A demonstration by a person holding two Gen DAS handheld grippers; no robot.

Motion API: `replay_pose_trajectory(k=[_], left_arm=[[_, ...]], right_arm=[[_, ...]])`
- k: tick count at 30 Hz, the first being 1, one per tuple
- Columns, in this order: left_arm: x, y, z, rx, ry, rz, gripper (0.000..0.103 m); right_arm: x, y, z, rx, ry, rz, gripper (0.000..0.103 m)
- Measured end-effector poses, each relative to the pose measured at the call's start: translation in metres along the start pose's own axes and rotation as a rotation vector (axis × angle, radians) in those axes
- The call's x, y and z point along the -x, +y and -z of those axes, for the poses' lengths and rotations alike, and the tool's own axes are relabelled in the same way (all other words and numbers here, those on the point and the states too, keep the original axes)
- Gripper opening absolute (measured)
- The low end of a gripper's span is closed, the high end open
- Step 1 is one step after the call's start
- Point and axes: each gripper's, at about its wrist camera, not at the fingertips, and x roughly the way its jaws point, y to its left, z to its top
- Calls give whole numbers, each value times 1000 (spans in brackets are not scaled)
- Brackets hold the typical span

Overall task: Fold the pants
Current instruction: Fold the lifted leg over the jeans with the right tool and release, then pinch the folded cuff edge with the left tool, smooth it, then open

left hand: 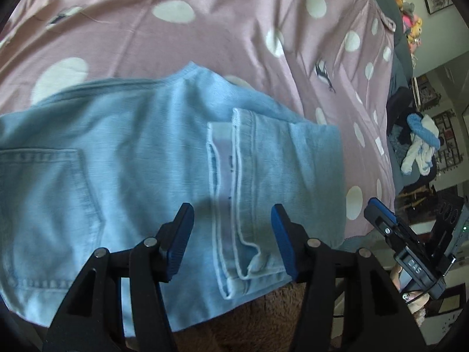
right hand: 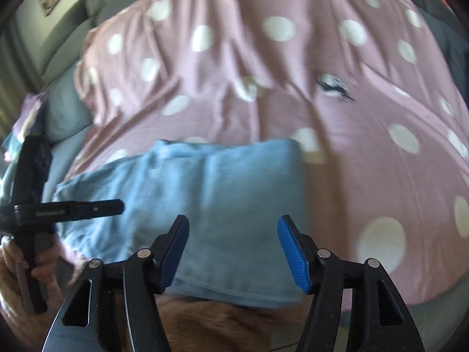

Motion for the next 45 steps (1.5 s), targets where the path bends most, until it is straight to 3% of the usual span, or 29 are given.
replay_pose_trajectory(k=[2,4,5,7,14,19,27,34,37,39,40,41,45], left_arm=[[-10,-4,-4,-7,13,7,53],[-13,-6,-8,-10,5,-4,45],[-13,-7,-9,-14,-3,-21,36],[-8,-5,-8,-10,-8,-47,31],[16,0,-21,15,-45,90,31],[-3,-10,-36,2,-8,102,31],[-14,-8,-38,-7,11,-17,31],[-23,-5,-42,-14,29,13,32],[-27,-5,-43,-2,31,63,32],[-33,-6,-41,7,39,102,28],[-33,-7,-39,1,31,92,20],[-32,-6,-38,-1,18,66,6],[-18,2,-29,70,-26,26,4]], right_arm=[[-5,-17,2,-34,15,19,29],[-12,-30,3,-73,36,30,20],[-14,-35,4,-89,46,35,20],[-16,-39,7,-106,61,30,20],[-30,-37,12,-114,90,1,20],[-28,-38,14,-124,86,-5,20],[-25,-39,16,-123,94,12,20],[-27,-35,14,-110,96,24,20],[-27,-35,14,-113,95,19,20],[-28,-37,14,-121,98,14,20],[-29,-37,14,-125,100,13,20],[-29,-38,14,-126,99,14,20],[-28,-37,14,-121,99,16,20]])
